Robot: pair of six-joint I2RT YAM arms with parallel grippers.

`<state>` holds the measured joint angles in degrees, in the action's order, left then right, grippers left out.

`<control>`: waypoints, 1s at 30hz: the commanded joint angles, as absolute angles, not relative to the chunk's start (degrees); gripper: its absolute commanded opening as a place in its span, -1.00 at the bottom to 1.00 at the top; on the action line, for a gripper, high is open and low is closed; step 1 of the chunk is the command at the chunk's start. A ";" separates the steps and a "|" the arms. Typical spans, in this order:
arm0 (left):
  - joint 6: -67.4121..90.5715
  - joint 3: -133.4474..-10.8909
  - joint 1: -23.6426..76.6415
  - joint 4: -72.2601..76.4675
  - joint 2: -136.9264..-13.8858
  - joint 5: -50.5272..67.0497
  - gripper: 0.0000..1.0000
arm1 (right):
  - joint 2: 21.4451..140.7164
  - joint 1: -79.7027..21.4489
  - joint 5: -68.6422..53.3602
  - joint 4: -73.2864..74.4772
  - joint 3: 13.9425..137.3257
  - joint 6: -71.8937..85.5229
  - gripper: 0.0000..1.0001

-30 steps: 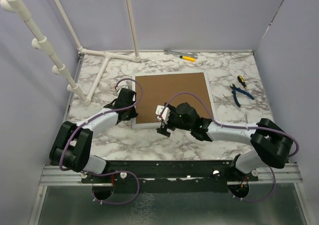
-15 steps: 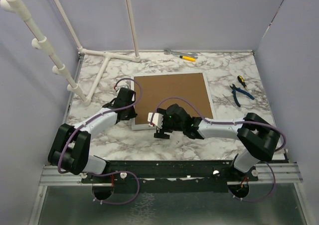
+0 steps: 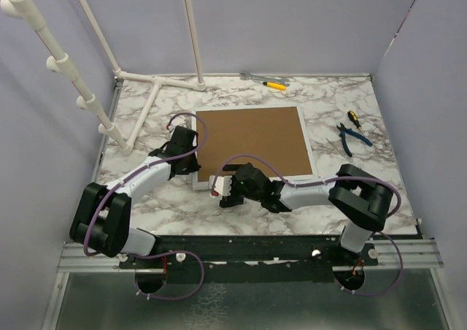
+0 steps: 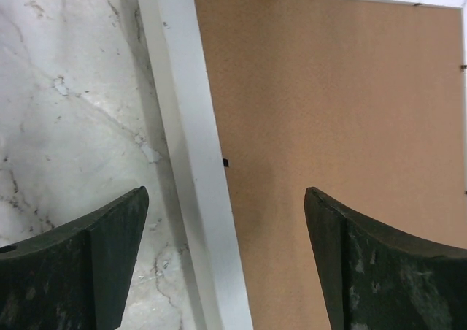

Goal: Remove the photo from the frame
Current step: Turn over the photo frame at the center of the board.

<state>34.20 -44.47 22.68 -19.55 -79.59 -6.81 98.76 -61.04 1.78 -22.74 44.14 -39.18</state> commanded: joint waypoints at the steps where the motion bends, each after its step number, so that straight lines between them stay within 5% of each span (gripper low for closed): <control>1: 34.54 -47.52 22.61 -17.49 -76.99 -4.59 -1.00 | 100.80 -62.76 8.51 -27.97 43.72 -43.33 0.82; 26: 35.33 -50.47 22.51 -18.68 -76.56 -0.44 -1.00 | 113.53 -69.87 24.19 -41.18 44.37 -56.24 0.85; 30: 35.38 -51.06 22.50 -19.31 -76.38 -0.06 -1.00 | 115.15 -69.87 26.48 -43.82 44.27 -57.59 0.71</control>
